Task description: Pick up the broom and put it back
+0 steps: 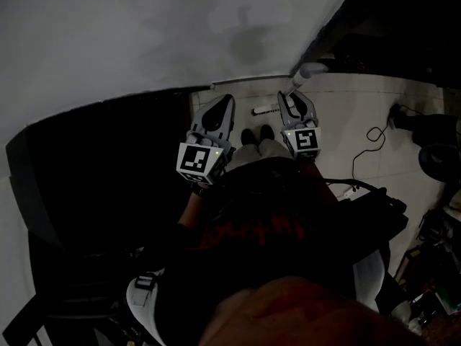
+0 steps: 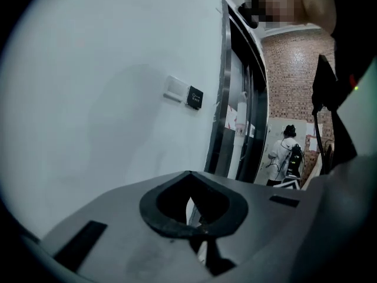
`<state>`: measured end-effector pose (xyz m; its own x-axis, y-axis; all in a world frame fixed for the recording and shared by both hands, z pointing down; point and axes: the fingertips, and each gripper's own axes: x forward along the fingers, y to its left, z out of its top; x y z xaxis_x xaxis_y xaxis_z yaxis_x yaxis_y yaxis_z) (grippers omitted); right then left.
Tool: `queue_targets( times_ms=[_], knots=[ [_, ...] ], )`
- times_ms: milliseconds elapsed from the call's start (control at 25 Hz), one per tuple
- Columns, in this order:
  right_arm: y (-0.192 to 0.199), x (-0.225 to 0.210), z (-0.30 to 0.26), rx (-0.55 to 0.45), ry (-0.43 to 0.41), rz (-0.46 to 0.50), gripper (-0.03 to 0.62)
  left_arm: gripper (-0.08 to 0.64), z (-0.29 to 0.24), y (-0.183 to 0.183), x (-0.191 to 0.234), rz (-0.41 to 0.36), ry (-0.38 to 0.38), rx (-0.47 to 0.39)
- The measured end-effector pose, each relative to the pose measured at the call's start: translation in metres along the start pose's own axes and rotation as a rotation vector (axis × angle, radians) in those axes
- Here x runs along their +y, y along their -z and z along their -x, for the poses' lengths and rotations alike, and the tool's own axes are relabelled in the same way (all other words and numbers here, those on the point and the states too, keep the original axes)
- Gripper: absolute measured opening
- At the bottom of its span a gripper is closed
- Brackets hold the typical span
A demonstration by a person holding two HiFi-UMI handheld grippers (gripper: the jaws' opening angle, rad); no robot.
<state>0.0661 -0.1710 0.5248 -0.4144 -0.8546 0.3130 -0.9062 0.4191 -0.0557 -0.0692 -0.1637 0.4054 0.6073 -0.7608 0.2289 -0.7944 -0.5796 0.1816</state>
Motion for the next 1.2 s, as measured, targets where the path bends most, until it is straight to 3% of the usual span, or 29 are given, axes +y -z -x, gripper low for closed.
queue_targets(
  times_ms=[160, 280, 440, 680, 920, 1040, 1120, 1200],
  knots=[
    [0.105, -0.019, -0.029, 0.149, 0.062, -0.032, 0.086, 0.005, -0.014, 0.033, 0.001, 0.023, -0.031, 0.081],
    [0.177, -0.037, -0.049, 0.242, 0.066, -0.031, 0.086, 0.005, -0.023, 0.058, -0.006, 0.047, -0.06, 0.164],
    [0.267, -0.061, -0.087, 0.35, 0.075, -0.03, 0.086, 0.005, -0.03, 0.085, -0.008, 0.048, -0.087, 0.209],
    [0.362, -0.079, -0.14, 0.542, 0.061, -0.003, 0.086, 0.005, -0.028, 0.112, -0.017, 0.069, -0.096, 0.254],
    [0.374, -0.077, -0.214, 0.577, -0.023, 0.018, 0.089, 0.005, -0.022, 0.133, -0.013, 0.096, -0.133, 0.278],
    [0.367, -0.089, -0.247, 0.586, -0.035, -0.086, 0.1, 0.005, -0.018, 0.134, -0.014, 0.1, -0.148, 0.284],
    [0.359, -0.098, -0.261, 0.58, -0.05, -0.188, 0.165, 0.005, -0.016, 0.134, -0.012, 0.103, -0.164, 0.283],
    [0.357, -0.109, -0.265, 0.569, -0.05, -0.226, 0.224, 0.005, -0.012, 0.14, -0.01, 0.115, -0.177, 0.29]
  ],
)
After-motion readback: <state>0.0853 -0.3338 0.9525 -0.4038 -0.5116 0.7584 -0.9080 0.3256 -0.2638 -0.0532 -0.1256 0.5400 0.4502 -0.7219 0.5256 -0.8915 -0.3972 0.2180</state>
